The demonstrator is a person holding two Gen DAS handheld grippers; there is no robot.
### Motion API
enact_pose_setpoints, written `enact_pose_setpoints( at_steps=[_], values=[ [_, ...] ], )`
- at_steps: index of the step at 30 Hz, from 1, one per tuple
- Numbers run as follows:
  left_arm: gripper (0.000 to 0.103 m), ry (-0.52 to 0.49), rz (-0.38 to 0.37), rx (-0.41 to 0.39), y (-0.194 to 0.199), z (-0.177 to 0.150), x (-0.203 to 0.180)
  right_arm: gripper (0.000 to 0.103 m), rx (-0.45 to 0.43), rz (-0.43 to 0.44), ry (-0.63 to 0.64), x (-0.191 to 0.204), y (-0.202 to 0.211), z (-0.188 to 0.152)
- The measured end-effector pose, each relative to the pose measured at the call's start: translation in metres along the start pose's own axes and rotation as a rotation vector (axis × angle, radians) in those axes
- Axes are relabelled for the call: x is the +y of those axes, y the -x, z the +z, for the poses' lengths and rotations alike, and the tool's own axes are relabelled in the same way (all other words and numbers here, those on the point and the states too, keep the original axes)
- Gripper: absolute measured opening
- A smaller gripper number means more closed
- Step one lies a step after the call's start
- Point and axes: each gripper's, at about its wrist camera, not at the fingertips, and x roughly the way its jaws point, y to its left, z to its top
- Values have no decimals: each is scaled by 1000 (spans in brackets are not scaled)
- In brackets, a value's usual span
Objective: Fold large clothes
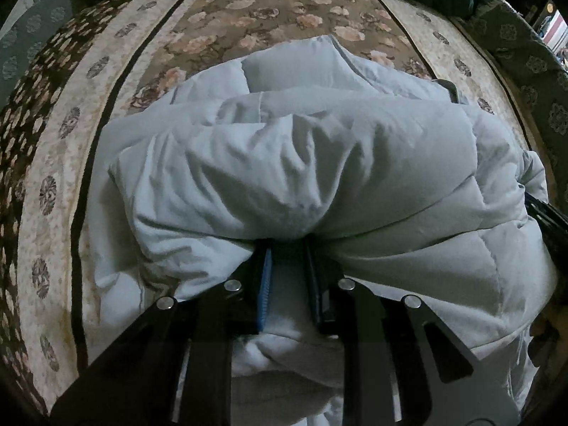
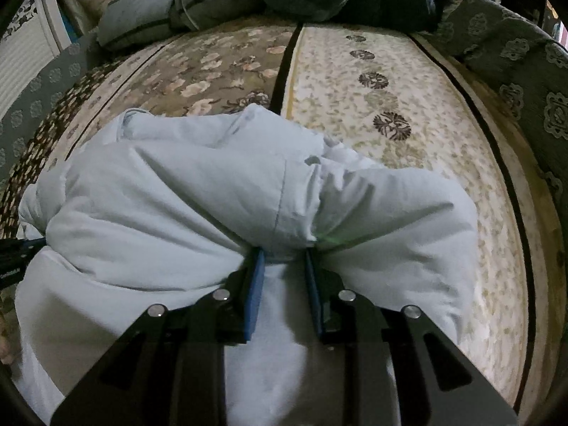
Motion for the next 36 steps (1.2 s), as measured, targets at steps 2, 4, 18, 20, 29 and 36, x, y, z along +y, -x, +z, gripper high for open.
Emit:
enact_pose_setpoints(
  at_steps=[2, 4, 18, 20, 29, 36],
  values=[
    [20, 1, -1, 6, -3, 2, -1, 23, 9, 2, 7, 0, -1, 1],
    [20, -9, 5, 1, -5, 2, -3, 23, 6, 6, 11, 0, -2, 0],
    [22, -27, 44, -175, 74, -44, 11, 28, -159, 189, 108, -3, 119, -48],
    [22, -17, 55, -193, 79, -49, 18, 28, -128, 205, 140, 3, 118, -61],
    [19, -7, 95, -91, 30, -48, 31, 25, -6, 136, 142, 7, 45, -79],
    [19, -20, 93, -75, 12, -43, 30, 25, 1, 137, 125, 9, 26, -77]
  ],
)
